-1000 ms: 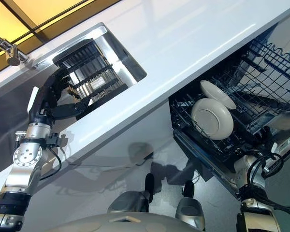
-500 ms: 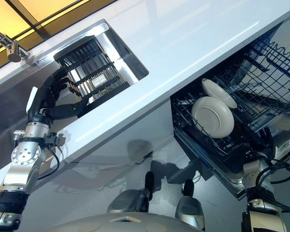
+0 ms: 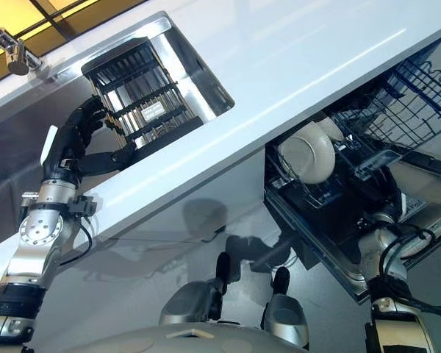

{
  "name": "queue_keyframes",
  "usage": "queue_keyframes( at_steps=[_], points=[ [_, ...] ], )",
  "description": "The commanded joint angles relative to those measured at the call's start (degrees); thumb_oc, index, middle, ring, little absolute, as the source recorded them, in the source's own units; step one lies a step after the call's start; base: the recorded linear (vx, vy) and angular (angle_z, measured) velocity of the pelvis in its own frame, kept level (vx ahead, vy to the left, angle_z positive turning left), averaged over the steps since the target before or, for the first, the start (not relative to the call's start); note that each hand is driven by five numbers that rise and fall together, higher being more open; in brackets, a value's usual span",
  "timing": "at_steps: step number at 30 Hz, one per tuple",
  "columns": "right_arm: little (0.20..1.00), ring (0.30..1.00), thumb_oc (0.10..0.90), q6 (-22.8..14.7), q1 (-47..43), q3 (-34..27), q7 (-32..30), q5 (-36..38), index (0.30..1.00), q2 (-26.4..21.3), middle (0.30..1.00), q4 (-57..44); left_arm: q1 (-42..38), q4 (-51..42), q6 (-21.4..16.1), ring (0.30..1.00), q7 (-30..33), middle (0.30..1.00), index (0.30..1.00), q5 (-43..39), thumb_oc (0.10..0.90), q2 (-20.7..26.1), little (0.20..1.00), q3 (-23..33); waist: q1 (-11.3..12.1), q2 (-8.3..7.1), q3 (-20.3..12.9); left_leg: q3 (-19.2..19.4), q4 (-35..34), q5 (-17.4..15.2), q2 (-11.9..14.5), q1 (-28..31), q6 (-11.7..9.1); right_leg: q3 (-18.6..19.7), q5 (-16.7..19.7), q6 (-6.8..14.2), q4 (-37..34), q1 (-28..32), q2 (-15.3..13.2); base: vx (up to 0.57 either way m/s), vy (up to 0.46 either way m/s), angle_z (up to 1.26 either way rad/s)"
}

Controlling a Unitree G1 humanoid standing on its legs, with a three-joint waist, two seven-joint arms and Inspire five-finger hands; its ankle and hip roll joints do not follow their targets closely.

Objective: Pick up plates and place into dishwasher.

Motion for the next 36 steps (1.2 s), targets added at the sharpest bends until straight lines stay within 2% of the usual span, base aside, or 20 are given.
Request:
queue_keyframes(
  at_steps=[1, 6, 12, 20, 24, 28, 31, 36],
  points=[
    [0.9, 0.9, 0.8, -3.68, -18.76, 6.87, 8.47, -1.18, 0.9, -4.05, 0.9, -9.74, -3.85, -2.78, -4.32, 0.9, 2.75, 0.9, 0.9, -1.43, 0.8, 4.32, 0.9, 0.65, 5.84, -3.29, -5.18, -0.07, 9.69, -9.01, -4.37, -2.83, 1.75, -1.28, -10.9, -3.7, 14.92, -5.88, 1.09, 0.09, 0.059, 0.11],
    [0.9, 0.9, 0.8, -1.59, -23.41, 9.16, 8.72, 3.81, 0.9, -3.5, 0.9, -5.82, -3.53, -3.46, -5.29, 0.9, 0.88, 0.9, 0.9, -2.38, 0.8, 5.18, 0.9, 0.5, 8.4, -3.81, -5.22, -1.34, 11.15, -9.31, -4.88, -3.57, 2.02, -2.32, -10.78, -3.9, 14.94, -5.26, 0.89, 0.08, 0.039, 0.17],
    [0.9, 0.9, 0.8, -3.79, -27.79, 9.16, 7.29, 10.65, 0.9, -2.01, 0.9, -0.93, -3.47, -4.89, -7.83, 0.9, 0.45, 0.9, 0.9, -3.11, 0.8, 6.89, 0.9, 0.27, 10.62, -3.93, -4.48, -2.27, 11.77, -9.7, -5.59, -4.07, 2.98, -2.78, -10.09, -3.56, 14.94, -5.47, 0.77, 0.03, 0.025, 0.12],
    [0.9, 0.9, 0.8, -6.77, -26.33, 6.96, 7.97, 18.77, 0.9, 0.86, 0.9, -1.4, -2.78, -4.95, -9.95, 0.9, -1.15, 0.9, 0.9, -3.7, 0.8, 6.99, 0.9, 0.1, 10.32, -4.04, -4.61, -0.77, 12.48, -11.05, -6.63, -3.39, 4.18, -1.29, -8.14, -2.18, 13.14, -5.07, 0.36, 0.01, 0.009, 0.02],
    [0.9, 0.9, 0.8, -9.51, -25.09, 6.22, -1.35, 7.48, 0.9, 0.92, 0.9, -2.14, -2.81, -5.35, -10.5, 0.9, -0.92, 0.9, 0.9, -4.61, 0.8, 6.95, 0.9, -0.03, 9.08, -4.1, -4.88, 0.87, 12.34, -11.87, -7.01, -2.58, 4.87, 0.69, -6.71, -1.13, 11.51, -5.05, 0.52, -0.02, 0.022, -0.06],
    [0.9, 0.9, 0.8, -8.14, -19.5, 5.21, -10.34, -3.74, 0.9, -0.75, 0.9, -6.81, -3.31, -6.19, -10.51, 0.9, -1.3, 0.9, 0.9, -4.52, 0.8, 5.97, 0.9, 0.38, 6.74, -4.94, -5.63, 2.51, 11.14, -12.42, -6.92, -1.24, 5.68, 2.66, -6.79, -0.22, 12.07, -5.37, 0.7, -0.04, 0.012, -0.17],
    [0.9, 0.9, 0.8, -6.98, -15.86, 4.0, -11.81, -5.64, 0.9, -1.56, 0.9, -9.73, -4.3, -5.97, -10.09, 0.9, -1.69, 0.9, 0.9, -4.49, 0.8, 5.87, 0.9, 0.47, 5.2, -5.71, -6.3, 3.61, 10.23, -12.68, -6.48, -0.29, 5.99, 3.45, -7.31, 0.31, 13.02, -5.47, 0.55, -0.03, -0.013, -0.24],
    [0.9, 0.9, 0.8, -2.5, -11.56, 1.18, -10.87, -7.2, 0.9, -4.27, 0.9, -11.44, -8.77, -3.83, -8.61, 0.9, -2.41, 0.9, 0.9, -4.89, 0.8, 5.75, 0.9, -0.57, 2.49, -6.87, -7.31, 5.69, 9.34, -13.53, -5.66, 1.64, 6.11, 4.73, -8.1, 1.06, 14.65, -5.46, 0.39, -0.04, -0.03, -0.25]
  ],
)
